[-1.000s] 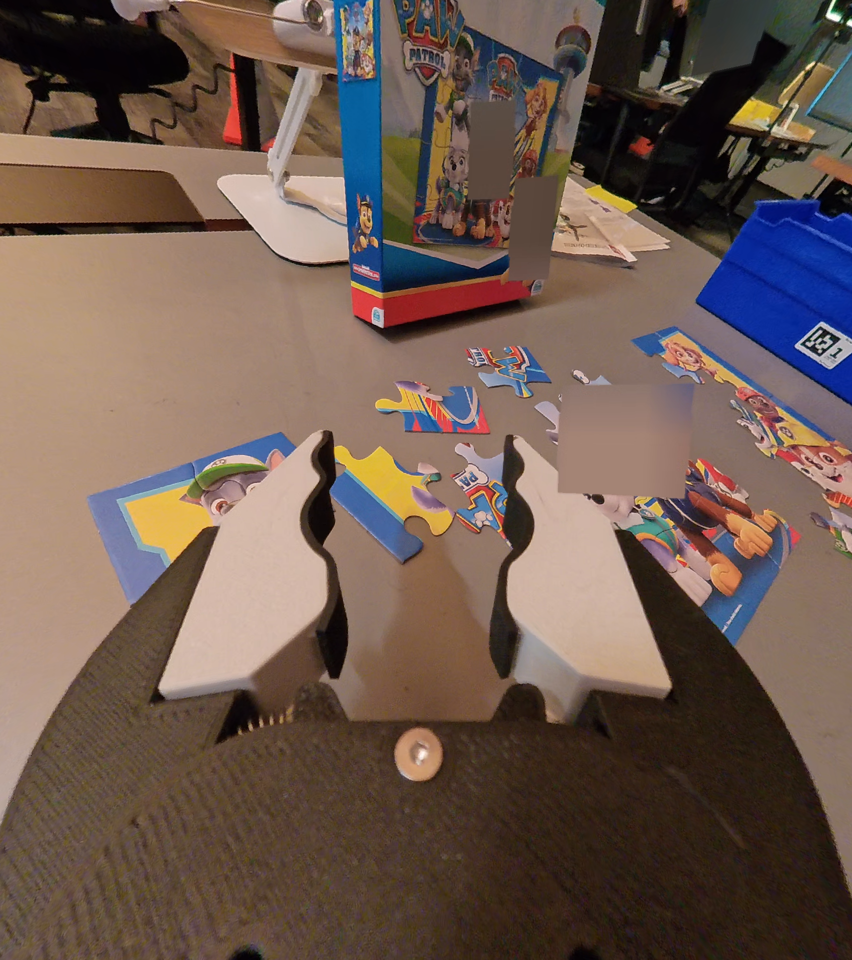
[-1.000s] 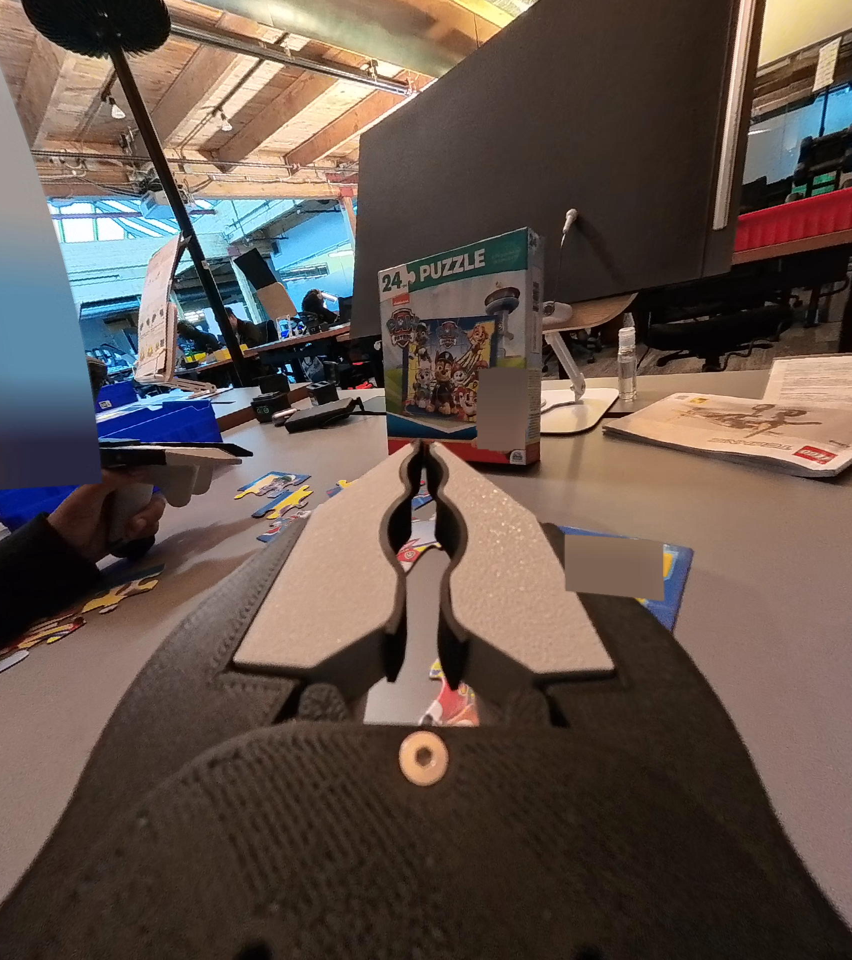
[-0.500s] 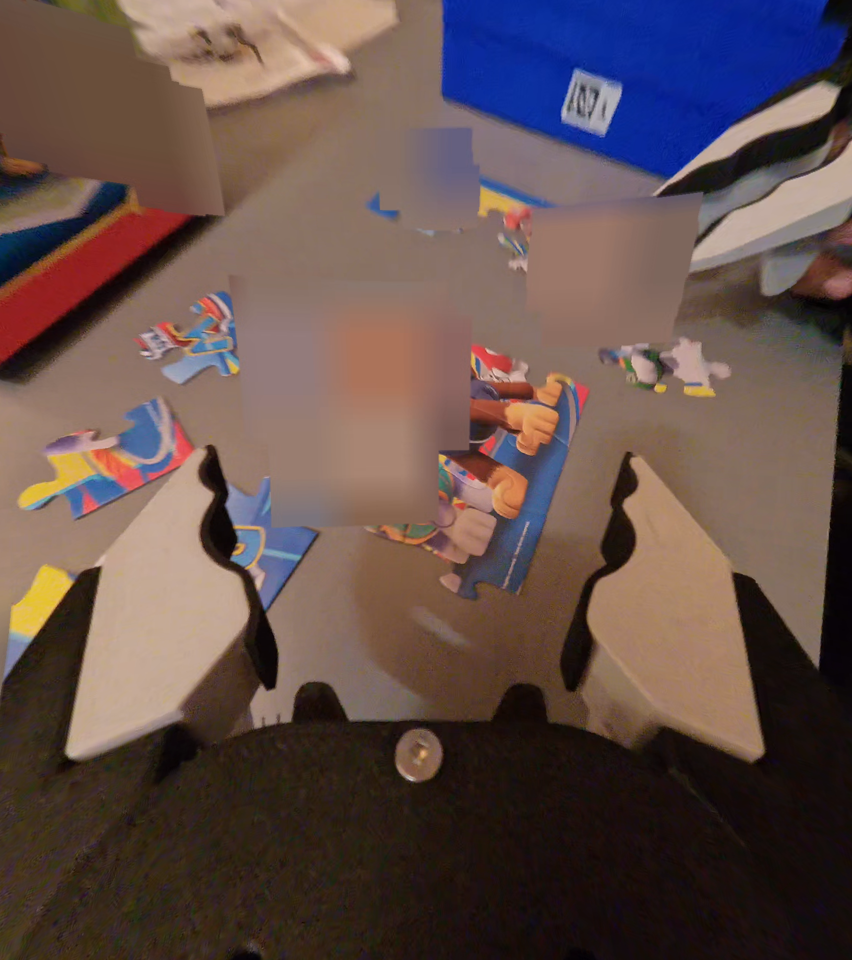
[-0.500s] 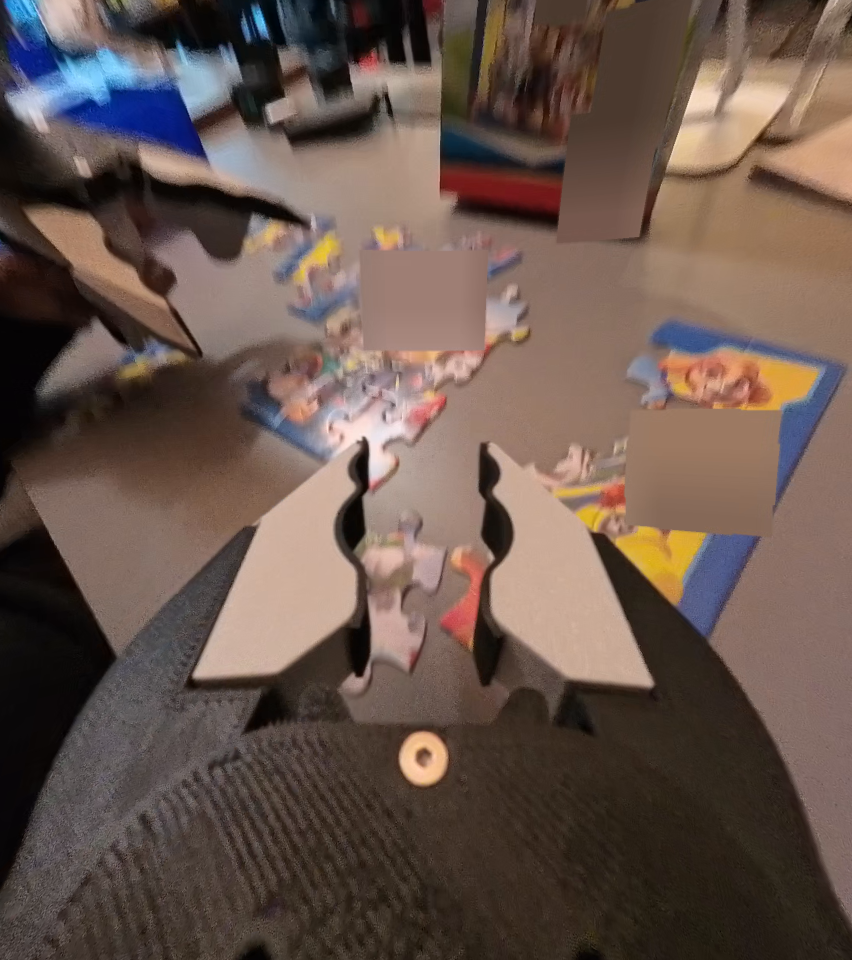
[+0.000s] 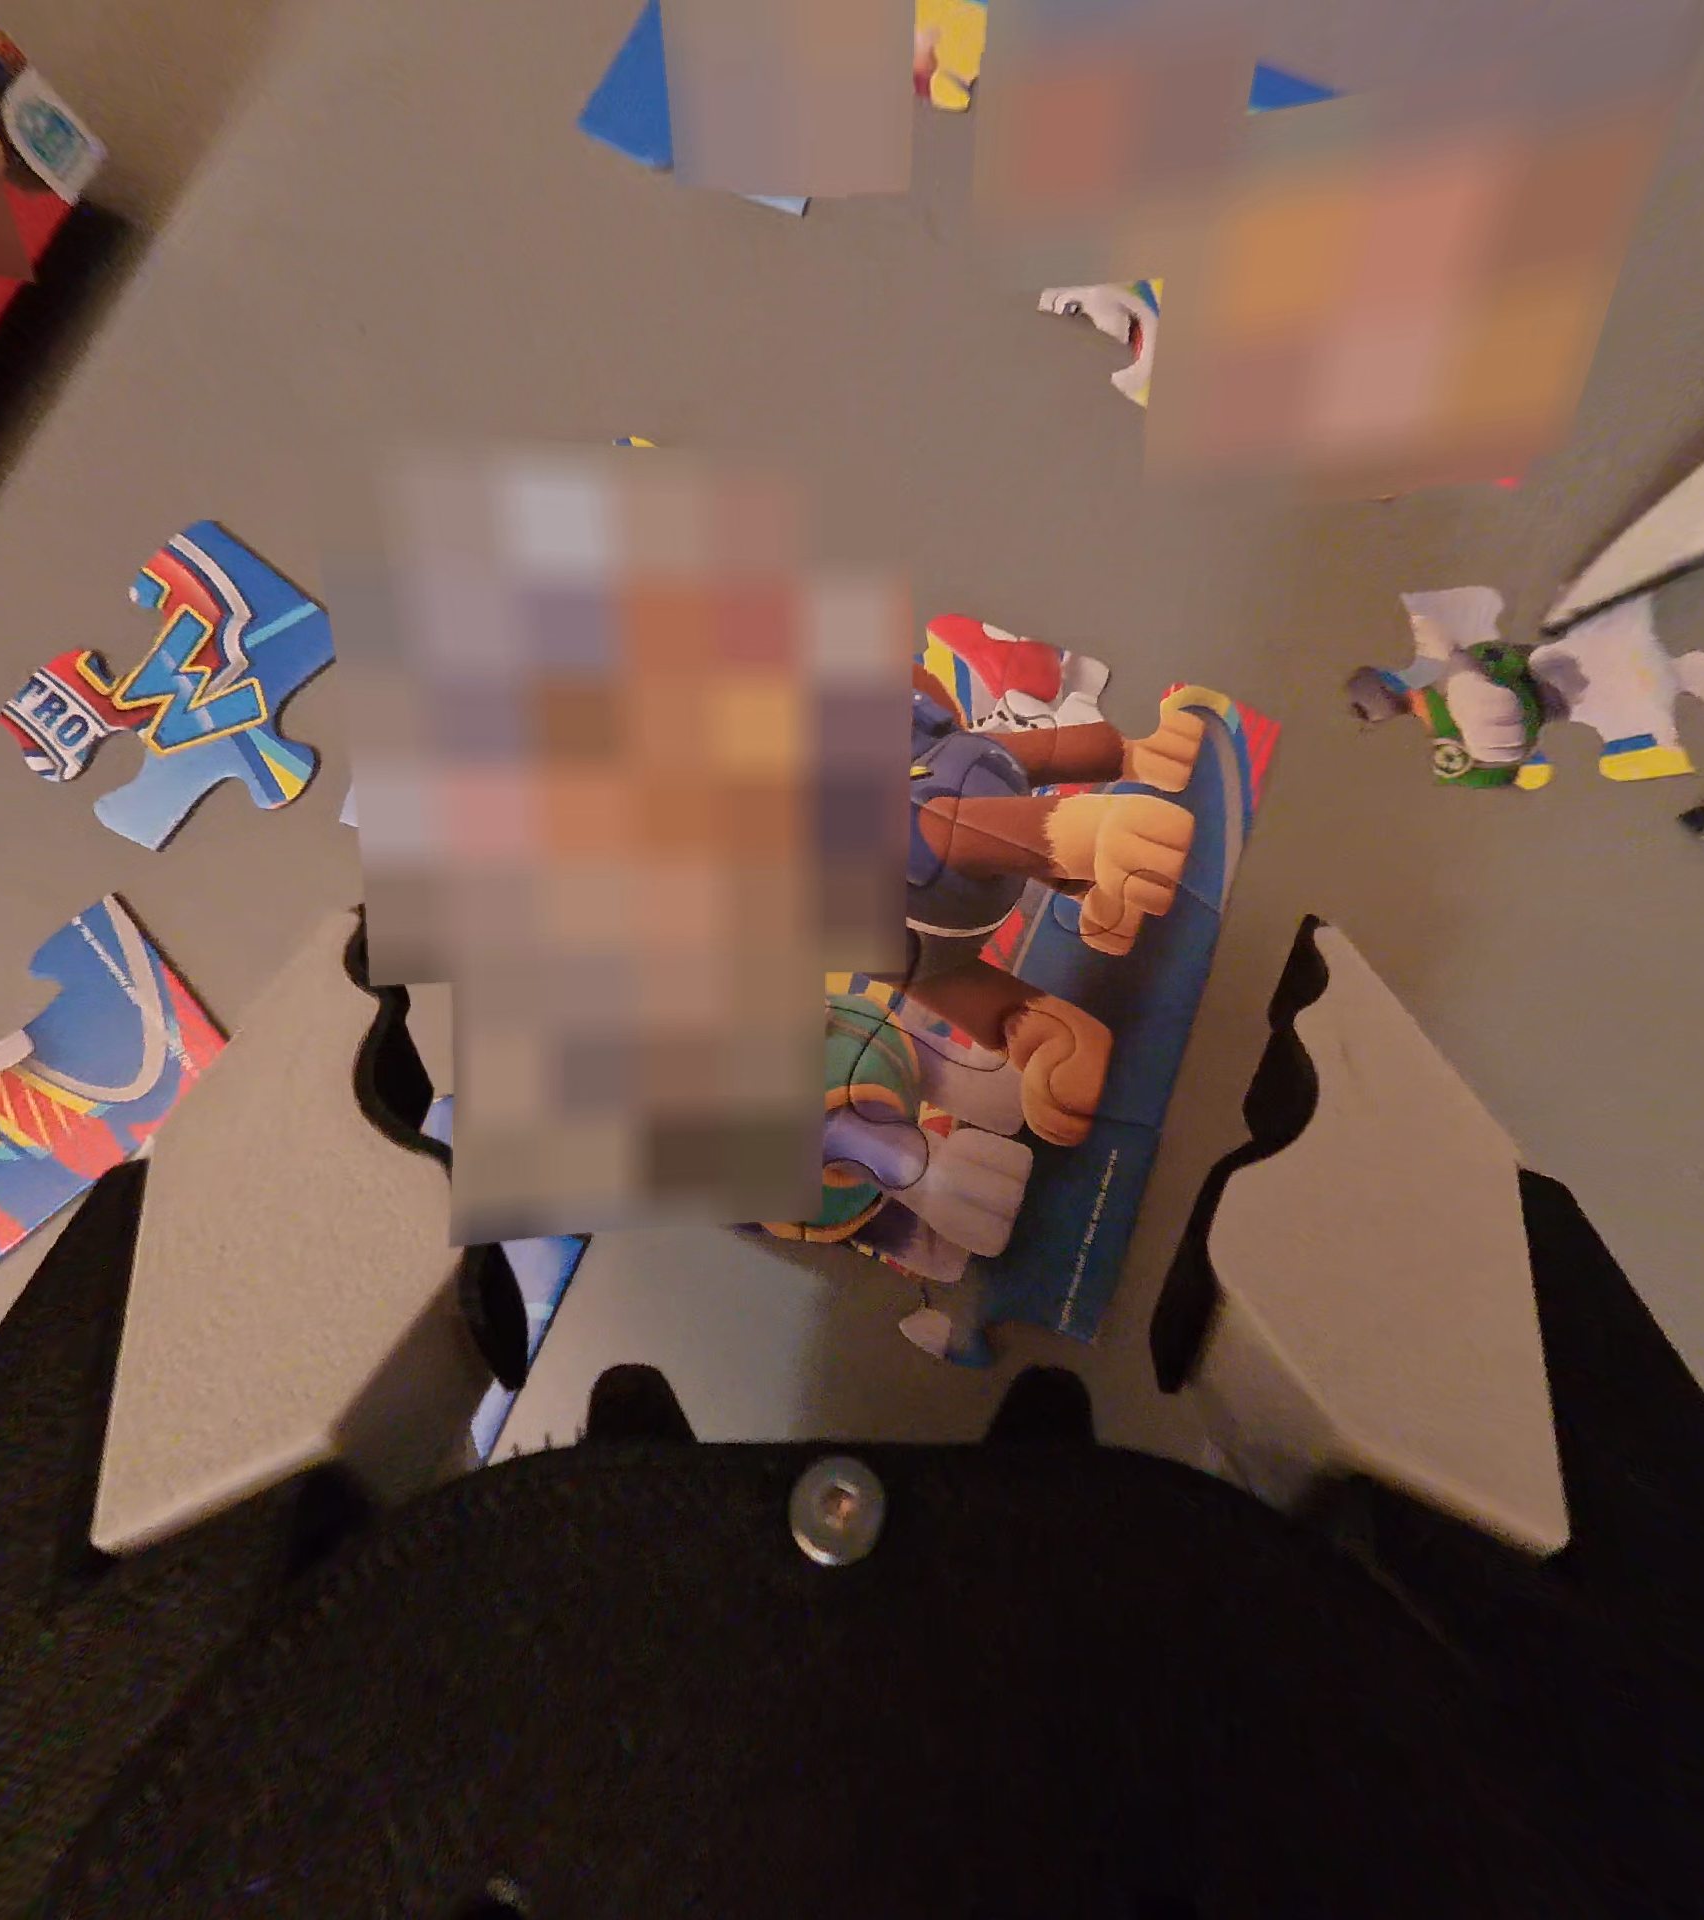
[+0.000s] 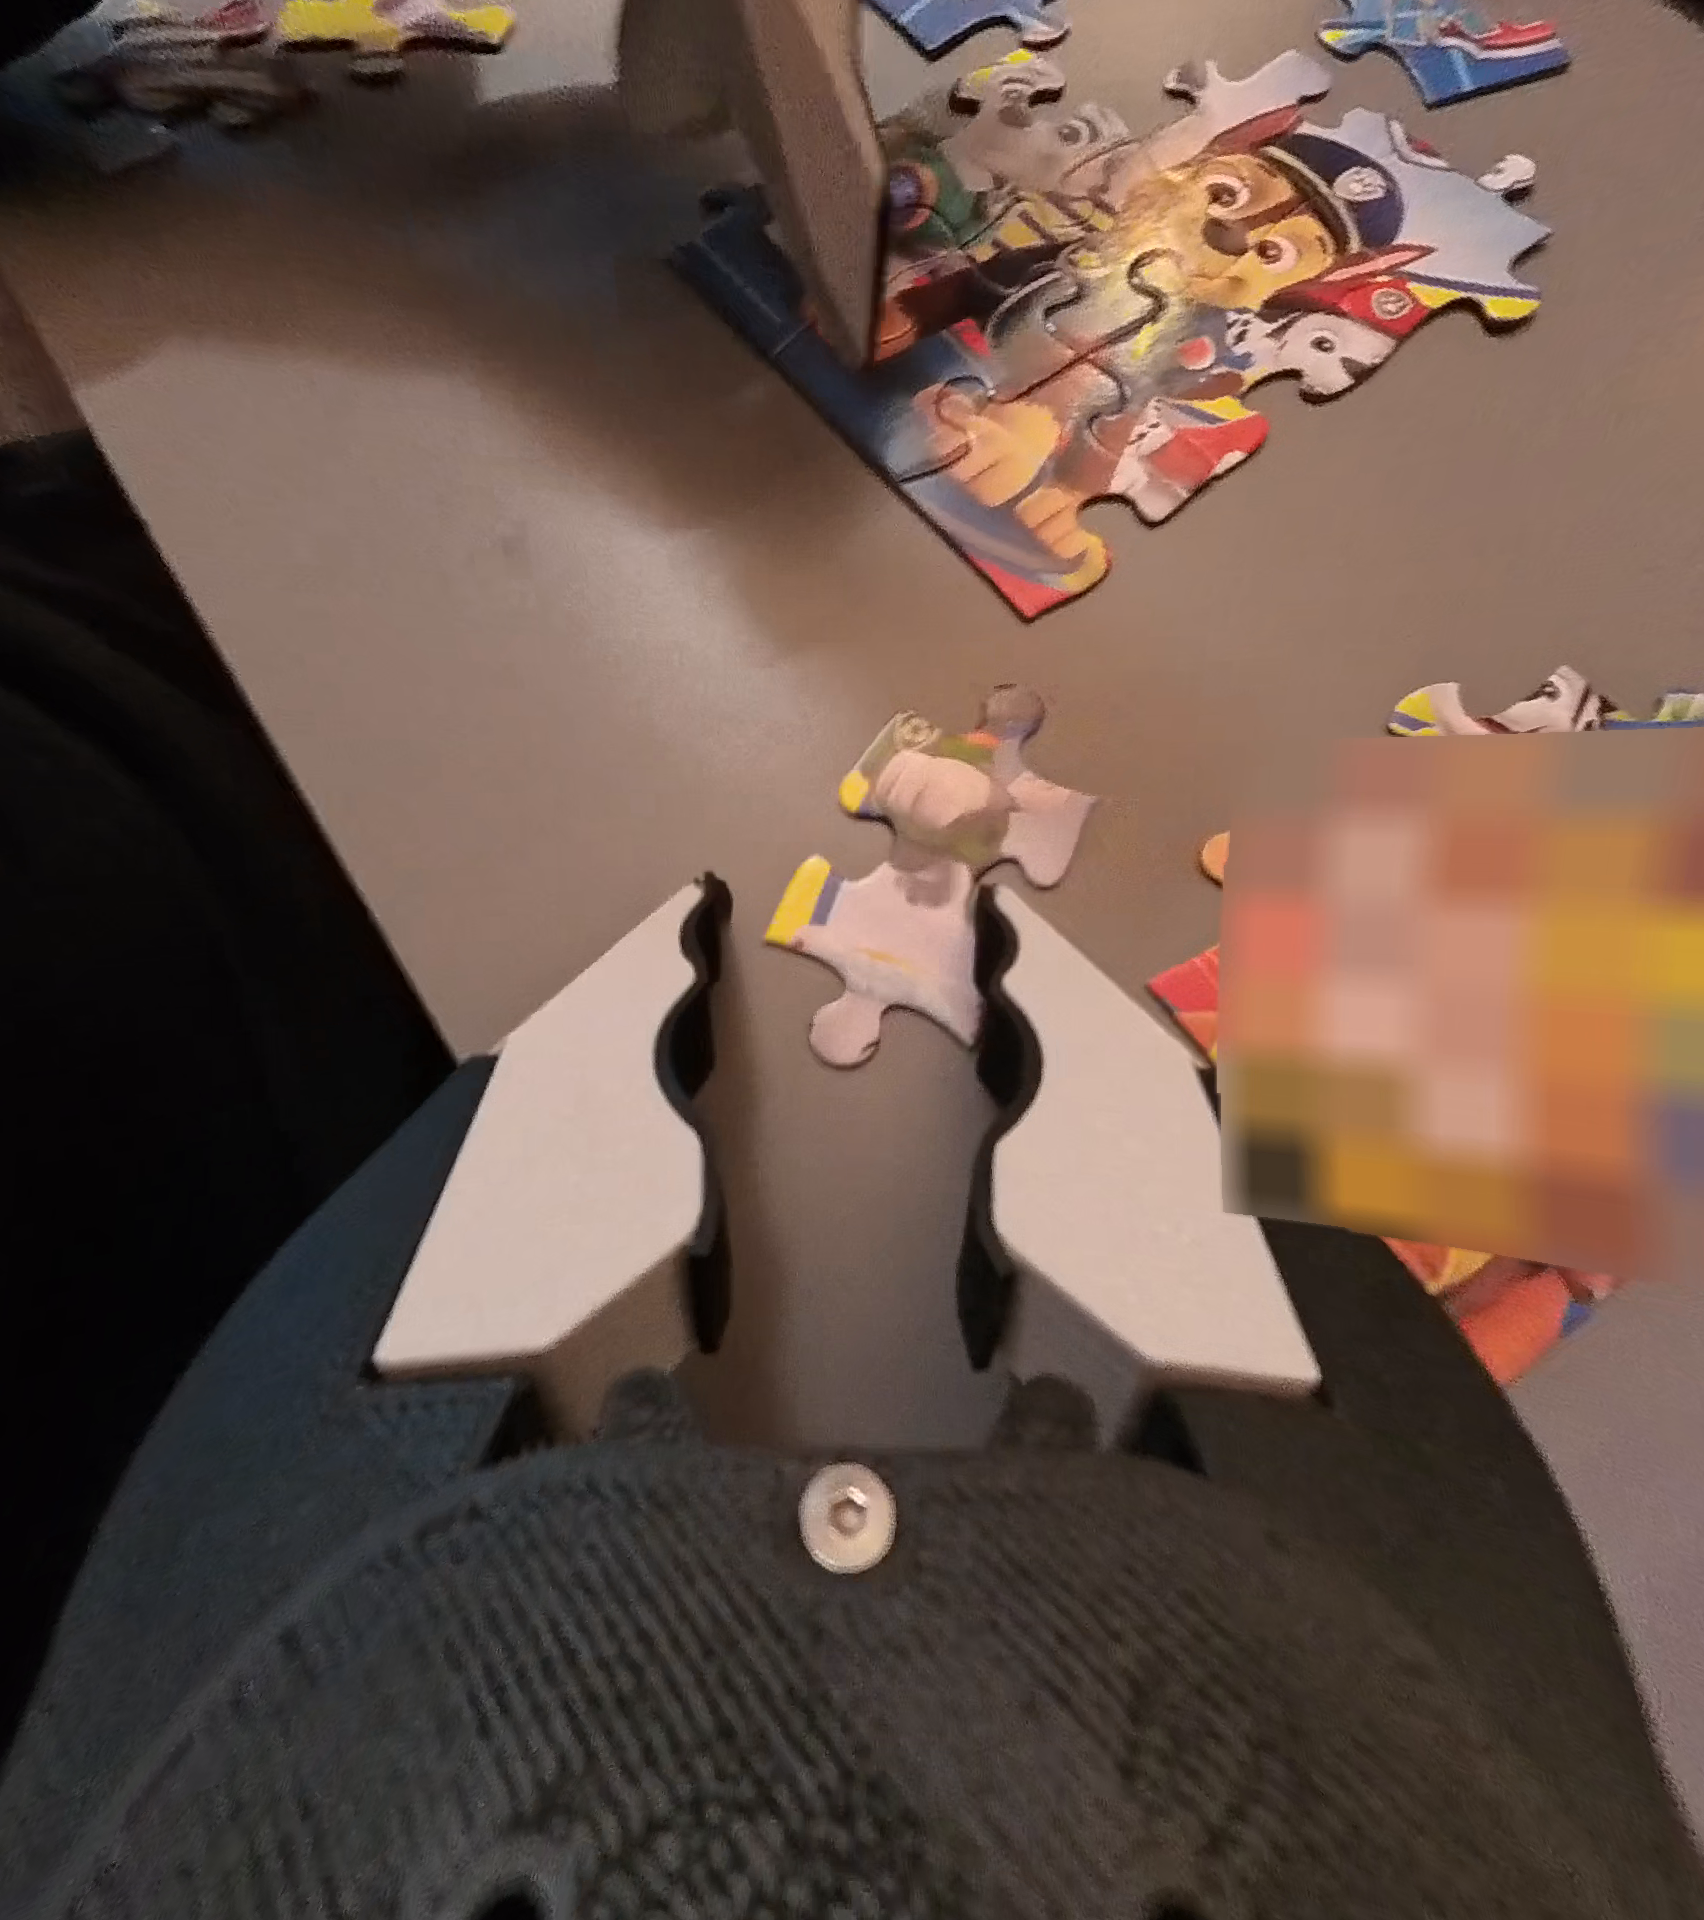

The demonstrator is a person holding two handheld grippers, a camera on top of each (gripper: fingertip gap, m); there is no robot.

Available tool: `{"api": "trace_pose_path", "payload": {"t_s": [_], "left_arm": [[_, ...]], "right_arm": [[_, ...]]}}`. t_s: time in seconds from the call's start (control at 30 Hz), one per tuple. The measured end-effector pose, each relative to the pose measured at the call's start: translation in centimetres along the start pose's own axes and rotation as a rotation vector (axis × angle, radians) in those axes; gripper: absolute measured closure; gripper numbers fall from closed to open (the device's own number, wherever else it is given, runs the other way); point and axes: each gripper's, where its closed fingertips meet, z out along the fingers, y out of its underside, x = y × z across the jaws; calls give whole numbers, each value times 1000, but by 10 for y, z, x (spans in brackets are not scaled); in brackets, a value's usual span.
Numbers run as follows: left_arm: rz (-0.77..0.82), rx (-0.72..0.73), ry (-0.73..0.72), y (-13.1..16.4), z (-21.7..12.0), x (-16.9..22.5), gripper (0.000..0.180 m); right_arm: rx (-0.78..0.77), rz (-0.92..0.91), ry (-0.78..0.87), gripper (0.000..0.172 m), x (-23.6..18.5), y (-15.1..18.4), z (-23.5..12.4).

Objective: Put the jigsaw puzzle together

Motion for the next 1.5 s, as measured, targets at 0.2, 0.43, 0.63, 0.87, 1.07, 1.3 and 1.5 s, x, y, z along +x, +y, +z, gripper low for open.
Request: {"api": "trace_pose_path", "payload": {"t_s": [0.2, 0.43, 0.63, 0.87, 1.07, 1.3, 1.5], "left_arm": [[35, -63, -6, 9, 12, 9, 26], [36, -86, -1, 15, 18, 14, 29], [43, -85, 10, 13, 18, 20, 36], [60, -76, 21, 10, 21, 38, 37], [96, -78, 48, 3, 29, 66, 36], [92, -63, 44, -7, 39, 78, 38], [39, -43, 1, -12, 41, 75, 41]], "right_arm": [[-39, -19, -20, 136, -3, 20, -22], [-115, 13, 5, 145, 13, 48, -54], [-8, 6, 105, 136, 32, 36, -59], [104, 117, -87, 140, 7, 30, -44], [69, 46, -158, 145, -17, 24, -34], [62, 19, -108, 134, -8, 23, -32], [75, 52, 13, 109, 17, 27, -33]]}}
